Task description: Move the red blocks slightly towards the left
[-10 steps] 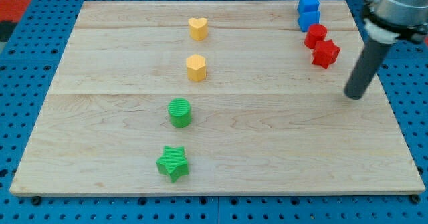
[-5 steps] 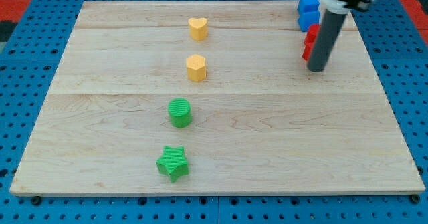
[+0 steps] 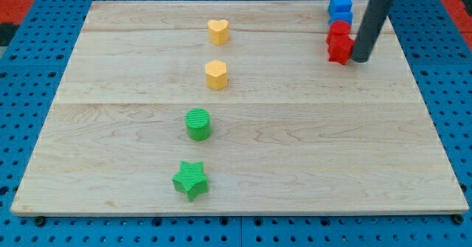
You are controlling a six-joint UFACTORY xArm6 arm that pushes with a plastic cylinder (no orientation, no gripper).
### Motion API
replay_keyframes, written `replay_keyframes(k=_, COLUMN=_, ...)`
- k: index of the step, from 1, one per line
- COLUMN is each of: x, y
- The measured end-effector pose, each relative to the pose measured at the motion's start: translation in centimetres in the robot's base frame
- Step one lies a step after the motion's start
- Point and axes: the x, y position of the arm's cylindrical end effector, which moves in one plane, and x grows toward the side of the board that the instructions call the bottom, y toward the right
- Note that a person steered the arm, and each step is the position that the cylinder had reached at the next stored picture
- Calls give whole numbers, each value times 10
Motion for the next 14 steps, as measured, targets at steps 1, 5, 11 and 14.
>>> replay_keyframes(k=1, x=0, y=-45)
replay_keyframes(k=5, x=-23, y=23)
replay_keyframes(k=11, x=-37, y=-23)
replay_keyframes(k=14, x=-29, y=-87)
